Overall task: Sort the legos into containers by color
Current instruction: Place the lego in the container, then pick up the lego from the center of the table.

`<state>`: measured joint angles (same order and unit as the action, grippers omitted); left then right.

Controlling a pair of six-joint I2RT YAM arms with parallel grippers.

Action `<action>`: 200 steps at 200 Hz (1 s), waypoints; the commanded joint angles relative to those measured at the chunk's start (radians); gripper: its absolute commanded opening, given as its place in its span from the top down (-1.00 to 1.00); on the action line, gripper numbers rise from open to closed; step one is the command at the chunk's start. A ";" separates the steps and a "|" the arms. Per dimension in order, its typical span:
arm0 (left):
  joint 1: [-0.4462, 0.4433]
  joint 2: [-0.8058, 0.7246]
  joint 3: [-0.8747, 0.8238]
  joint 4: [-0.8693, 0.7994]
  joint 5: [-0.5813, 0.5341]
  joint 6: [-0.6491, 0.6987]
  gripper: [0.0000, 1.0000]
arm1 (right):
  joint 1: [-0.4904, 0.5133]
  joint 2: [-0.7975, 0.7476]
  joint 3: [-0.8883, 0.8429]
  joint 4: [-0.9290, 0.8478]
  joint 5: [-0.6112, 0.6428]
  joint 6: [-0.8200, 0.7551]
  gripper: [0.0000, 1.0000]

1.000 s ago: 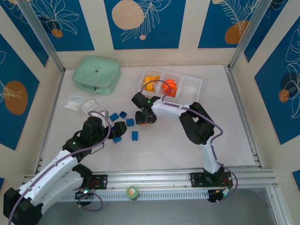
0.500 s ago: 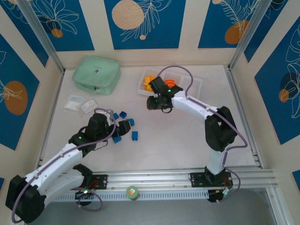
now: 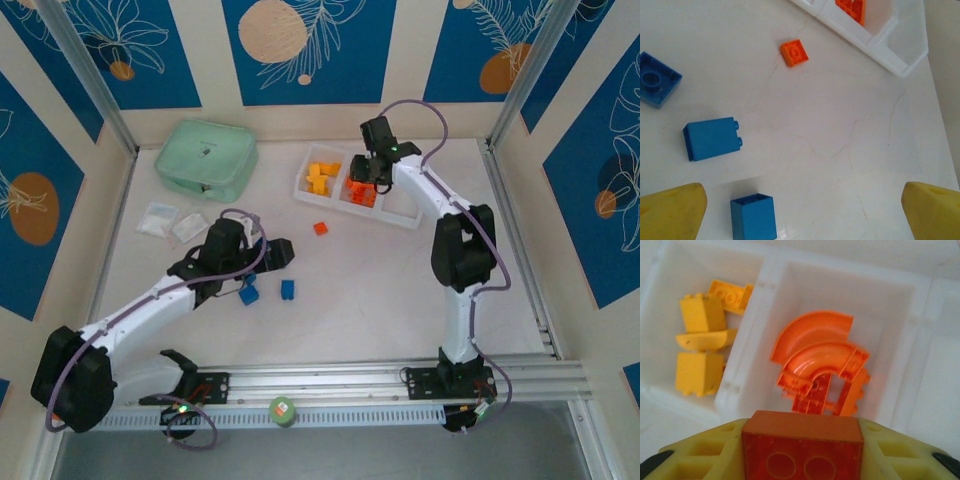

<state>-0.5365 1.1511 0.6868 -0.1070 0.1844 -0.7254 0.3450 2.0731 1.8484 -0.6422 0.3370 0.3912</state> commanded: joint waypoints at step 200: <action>0.018 -0.191 -0.077 -0.037 -0.023 0.001 -0.99 | 0.213 -0.204 -0.286 0.015 -0.068 0.061 -0.52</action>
<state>-0.5339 1.0191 0.6510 -0.0982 0.1970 -0.7097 0.5350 1.9083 1.6131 -0.6392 0.3134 0.3794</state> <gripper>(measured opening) 0.994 0.754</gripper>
